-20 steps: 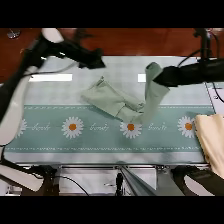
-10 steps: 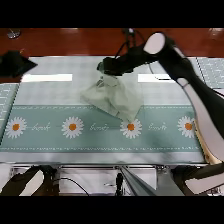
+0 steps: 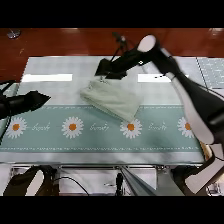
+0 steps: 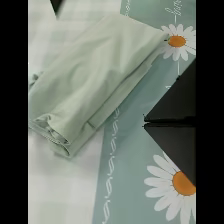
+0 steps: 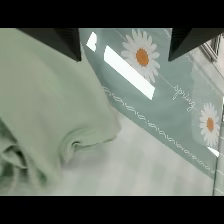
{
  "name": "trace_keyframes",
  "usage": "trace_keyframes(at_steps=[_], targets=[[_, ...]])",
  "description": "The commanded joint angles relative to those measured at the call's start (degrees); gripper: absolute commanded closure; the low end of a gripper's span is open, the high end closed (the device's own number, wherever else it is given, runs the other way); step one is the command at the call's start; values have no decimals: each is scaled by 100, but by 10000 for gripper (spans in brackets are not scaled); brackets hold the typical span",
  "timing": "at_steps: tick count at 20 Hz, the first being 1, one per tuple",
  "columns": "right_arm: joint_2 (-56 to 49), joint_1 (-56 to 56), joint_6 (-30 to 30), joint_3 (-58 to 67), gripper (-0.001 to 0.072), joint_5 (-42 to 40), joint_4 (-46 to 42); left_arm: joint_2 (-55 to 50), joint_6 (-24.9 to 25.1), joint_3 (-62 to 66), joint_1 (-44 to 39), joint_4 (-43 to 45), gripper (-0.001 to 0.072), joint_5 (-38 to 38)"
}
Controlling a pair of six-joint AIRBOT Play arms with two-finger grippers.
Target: Fold the shirts.
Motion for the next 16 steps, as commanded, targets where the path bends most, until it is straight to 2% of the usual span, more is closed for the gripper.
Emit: trace_keyframes(at_steps=[1,3,5,7,8,9,10,11,12,14,16], targets=[[1104,-1113,-133,-7,81,1665,-1027,7,2,-164,4,-17,670,22],[2282,-1574,-166,-848,81,1803,-2702,4,4,-166,4,-17,670,15],[3724,-1993,247,-2833,81,664,-3379,-7,7,-168,2,-15,670,17],[5047,-2267,1102,-5300,82,-1126,-3071,-7,24,-229,2,-17,670,20],[5477,-2277,1585,-6406,83,-1993,-2695,-7,22,-291,2,-17,670,20],[5724,-2251,1882,-7414,91,-2758,-1899,-7,22,-358,2,-17,670,20],[5731,-2157,1644,-8129,91,-3279,-881,-7,20,-444,2,-20,670,20],[5565,-1982,1010,-8636,91,-3626,229,-7,17,-527,2,-20,670,20],[5281,-1814,341,-8826,91,-3679,981,-7,20,-603,2,-39,670,17],[4435,-1532,-662,-8673,91,-3368,1788,-7,17,-699,2,-63,670,17],[3418,-1425,-1128,-8107,91,-2815,1985,-7,0,-723,2,-72,670,15]])
